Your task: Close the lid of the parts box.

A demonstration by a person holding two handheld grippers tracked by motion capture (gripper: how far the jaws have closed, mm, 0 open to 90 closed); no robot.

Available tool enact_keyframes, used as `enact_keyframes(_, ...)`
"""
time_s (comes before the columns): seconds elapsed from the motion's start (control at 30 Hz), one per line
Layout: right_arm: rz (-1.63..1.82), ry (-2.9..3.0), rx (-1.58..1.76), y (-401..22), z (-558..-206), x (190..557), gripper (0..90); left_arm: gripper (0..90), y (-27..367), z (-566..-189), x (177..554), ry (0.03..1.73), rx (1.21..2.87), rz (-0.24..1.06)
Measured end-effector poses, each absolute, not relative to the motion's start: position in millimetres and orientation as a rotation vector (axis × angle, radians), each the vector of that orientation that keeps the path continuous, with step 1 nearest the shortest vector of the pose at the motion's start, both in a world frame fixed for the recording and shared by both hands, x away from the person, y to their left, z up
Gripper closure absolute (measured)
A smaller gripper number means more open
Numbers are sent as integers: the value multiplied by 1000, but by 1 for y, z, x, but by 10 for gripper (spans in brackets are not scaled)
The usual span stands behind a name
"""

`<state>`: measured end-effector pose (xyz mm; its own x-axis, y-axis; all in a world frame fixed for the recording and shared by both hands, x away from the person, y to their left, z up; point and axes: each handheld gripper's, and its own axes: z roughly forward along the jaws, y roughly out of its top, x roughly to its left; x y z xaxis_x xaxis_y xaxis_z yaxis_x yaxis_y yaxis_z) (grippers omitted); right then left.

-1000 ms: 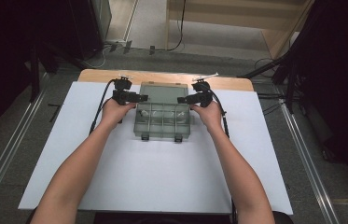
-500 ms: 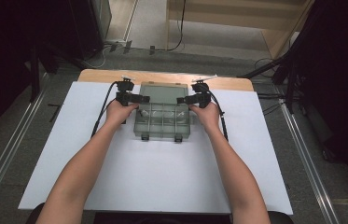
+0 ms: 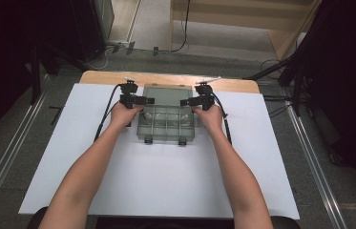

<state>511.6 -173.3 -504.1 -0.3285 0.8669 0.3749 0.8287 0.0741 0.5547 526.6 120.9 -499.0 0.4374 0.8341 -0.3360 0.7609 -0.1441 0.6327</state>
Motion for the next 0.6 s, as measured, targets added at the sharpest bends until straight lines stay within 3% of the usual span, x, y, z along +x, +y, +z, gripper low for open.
enact_keyframes(0.6,1120,2222,1847,-167,-503,510,328,361,120,-499,527,1359,1888,92)
